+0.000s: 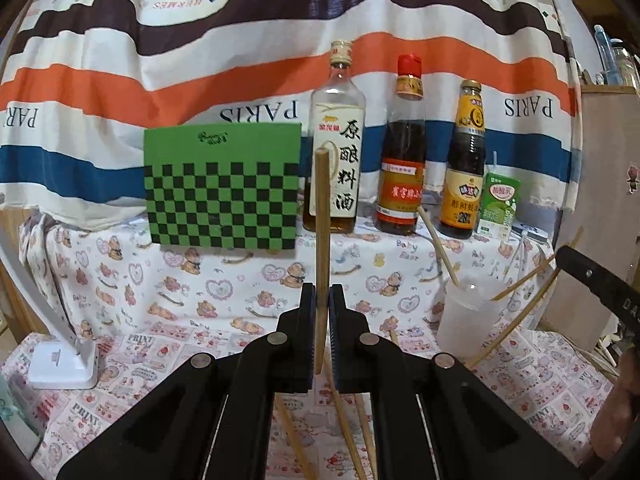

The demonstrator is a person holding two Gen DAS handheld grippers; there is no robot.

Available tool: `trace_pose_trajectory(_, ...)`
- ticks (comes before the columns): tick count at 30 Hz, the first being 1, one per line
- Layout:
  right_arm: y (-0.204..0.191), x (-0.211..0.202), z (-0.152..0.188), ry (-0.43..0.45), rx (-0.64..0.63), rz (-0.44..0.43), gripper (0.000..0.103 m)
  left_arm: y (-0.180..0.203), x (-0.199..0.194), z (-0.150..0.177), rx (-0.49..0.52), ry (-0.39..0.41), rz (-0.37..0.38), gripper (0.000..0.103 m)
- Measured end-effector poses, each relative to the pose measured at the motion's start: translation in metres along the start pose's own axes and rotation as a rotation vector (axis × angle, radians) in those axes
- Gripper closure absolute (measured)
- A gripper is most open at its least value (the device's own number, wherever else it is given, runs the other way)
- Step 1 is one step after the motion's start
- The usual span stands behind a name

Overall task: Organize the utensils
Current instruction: 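Carry both chopsticks over the clear cup and open both tools to drop them in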

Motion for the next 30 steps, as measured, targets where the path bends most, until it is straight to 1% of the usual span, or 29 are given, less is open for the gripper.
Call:
trace_pose_trajectory(4, 0.003, 0.001, -0.001, -0.013, 0.008, -0.027, 0.098, -0.005, 0.009, 0.003, -0.048, -0.042, 0.014, 0.098)
trace_pose_trajectory(6, 0.004, 0.007, -0.001, -0.048, 0.012, -0.054, 0.098, -0.011, 0.020, 0.007, -0.095, -0.095, 0.024, 0.098)
trace_pose_trajectory(7, 0.005, 0.010, 0.001, -0.060, 0.017, -0.058, 0.098, -0.013, 0.022, 0.009, -0.115, -0.101, 0.035, 0.098)
trace_pose_trajectory(10, 0.009, 0.023, 0.007, -0.096, 0.014, -0.044, 0.098, -0.014, 0.024, 0.009, -0.088, -0.085, 0.009, 0.098)
trace_pose_trajectory(14, 0.012, 0.036, 0.013, -0.137, 0.026, -0.049, 0.098, -0.010, 0.026, 0.010, -0.058, -0.087, 0.012, 0.098)
trace_pose_trajectory(16, 0.011, 0.037, 0.014, -0.132, 0.011, -0.026, 0.097, -0.012, 0.032, 0.011, -0.075, -0.138, 0.011, 0.098)
trace_pose_trajectory(18, 0.011, 0.036, 0.014, -0.131, -0.007, 0.026, 0.097, -0.015, 0.035, 0.012, -0.087, -0.149, 0.019, 0.098)
trace_pose_trajectory(20, 0.010, 0.031, 0.011, -0.113, -0.011, 0.012, 0.097, -0.015, 0.033, 0.012, -0.089, -0.148, 0.033, 0.098)
trace_pose_trajectory(21, 0.011, 0.026, 0.007, -0.092, -0.005, -0.013, 0.097, -0.016, 0.030, 0.011, -0.095, -0.136, 0.044, 0.098)
trace_pose_trajectory(22, 0.013, 0.022, 0.004, -0.075, 0.005, -0.020, 0.098, -0.014, 0.026, 0.009, -0.092, -0.120, 0.057, 0.098)
trace_pose_trajectory(25, 0.024, 0.005, -0.010, -0.008, 0.061, -0.047, 0.097, 0.000, 0.001, -0.001, -0.033, -0.028, 0.096, 0.098)
trace_pose_trajectory(28, 0.041, -0.012, -0.025, 0.092, 0.089, 0.027, 0.098, 0.020, -0.028, -0.010, 0.005, 0.058, 0.209, 0.098)
trace_pose_trajectory(30, 0.054, -0.018, -0.031, 0.130, 0.126, 0.027, 0.098, 0.036, -0.038, -0.018, 0.019, 0.103, 0.231, 0.098)
Point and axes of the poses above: each gripper's, at about its wrist camera, not at the fingertips, and x roughly the way its jaws point, y to its right, z to its underside, the point moved 3 cm from there along x, roughly the way its jaws point, and after that the axes turned 6 degrees about -y, right-handed, at the moved point
